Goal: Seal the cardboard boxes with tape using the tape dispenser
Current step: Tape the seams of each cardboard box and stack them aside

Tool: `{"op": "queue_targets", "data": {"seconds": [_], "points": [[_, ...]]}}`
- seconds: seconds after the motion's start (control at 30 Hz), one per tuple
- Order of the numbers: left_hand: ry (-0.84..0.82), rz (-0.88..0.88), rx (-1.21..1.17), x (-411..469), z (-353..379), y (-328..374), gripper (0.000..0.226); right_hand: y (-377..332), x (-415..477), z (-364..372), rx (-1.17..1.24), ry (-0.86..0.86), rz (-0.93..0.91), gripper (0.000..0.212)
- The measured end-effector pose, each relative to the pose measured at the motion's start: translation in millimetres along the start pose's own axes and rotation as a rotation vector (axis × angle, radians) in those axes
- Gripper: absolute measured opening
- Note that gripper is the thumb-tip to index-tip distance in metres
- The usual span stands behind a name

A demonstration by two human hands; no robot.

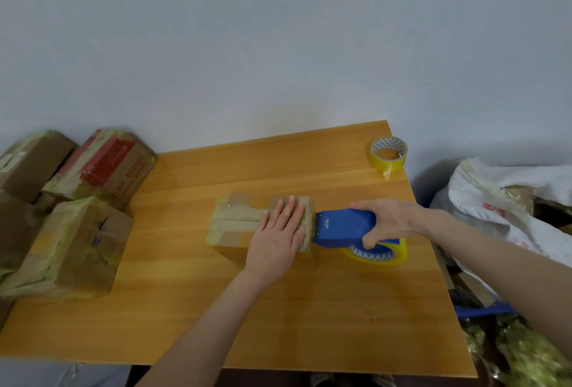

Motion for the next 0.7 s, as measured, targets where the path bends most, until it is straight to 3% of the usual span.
{"op": "queue_targets", "data": {"seconds": [0.17, 0.3, 0.4, 0.57, 0.7], "points": [[-0.006, -0.009, 0.024, 0.6, 1.4, -4.4, 0.07, -12.6, 9.5, -7.3, -0.008, -0.04, -0.045, 0.095], [-0.014, -0.009, 0.021, -0.7, 2.6, -3.5, 0.065, -8.2, 4.7, -5.5, -0.03, 0.008, -0.006, 0.052], [-0.02, -0.007, 0.004, -3.5, 5.2, -1.8, 0.065, 9.2, -7.1, -5.2, -0.14, 0.068, 0.064, 0.047], [0.0, 0.003, -0.041, -2.6, 1.0, -1.8, 0.079, 19.0, -22.2, -30.0, 0.364, 0.327, 0.087, 0.054], [0.137, -0.073, -0.296, -3.8, -18.3, -5.6, 0.05, 11.9, -29.4, -33.5, 0.684, 0.496, 0.101, 0.045]]}}
Point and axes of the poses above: each hand's wrist, its own x-axis towards the middle knuckle, its own z-axis out of the palm, y = z × x, the point moved 10 cm from there along x, towards the middle knuckle, and after that the axes turned 6 degrees about y, right-handed, at the moved point
